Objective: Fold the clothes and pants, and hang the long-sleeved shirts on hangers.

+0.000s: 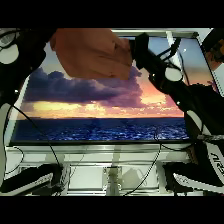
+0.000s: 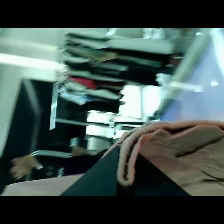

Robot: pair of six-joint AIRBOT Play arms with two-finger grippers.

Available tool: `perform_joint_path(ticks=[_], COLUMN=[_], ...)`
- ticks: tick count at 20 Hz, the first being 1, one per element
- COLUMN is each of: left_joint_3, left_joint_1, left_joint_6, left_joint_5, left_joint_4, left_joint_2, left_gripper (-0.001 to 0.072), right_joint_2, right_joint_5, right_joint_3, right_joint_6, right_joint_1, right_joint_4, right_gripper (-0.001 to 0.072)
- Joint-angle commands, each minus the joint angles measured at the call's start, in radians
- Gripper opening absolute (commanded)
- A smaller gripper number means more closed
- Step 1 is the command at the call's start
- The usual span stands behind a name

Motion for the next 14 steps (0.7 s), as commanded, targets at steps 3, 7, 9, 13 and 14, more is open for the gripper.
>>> perform_joint_path(ticks=[3,7,9,13,14], left_joint_3=[0.064,0.173,0.239,0.381,0.402], left_joint_1=[0.000,0.002,0.014,0.092,0.115], left_joint_6=[0.072,0.079,0.078,0.076,0.053], left_joint_5=[0.036,0.014,-0.010,-0.122,-0.153], left_joint_4=[0.000,0.000,0.000,-0.009,-0.018], left_joint_2=[-0.044,-0.171,-0.240,-0.359,-0.378], left_gripper=[0.0001,0.0001,0.0001,0.0001,0.0001], right_joint_2=[-0.060,-0.230,-0.317,-0.446,-0.462], right_joint_5=[0.027,0.052,0.094,0.211,0.244], right_joint_3=[0.117,0.282,0.401,0.582,0.598], right_joint_6=[0.001,0.000,0.001,0.012,0.012], right_joint_1=[-0.024,-0.039,-0.069,-0.148,-0.167], right_joint_4=[-0.043,-0.045,-0.045,-0.037,-0.038], right_gripper=[0.0021,0.0021,0.0021,0.0021,0.0021])
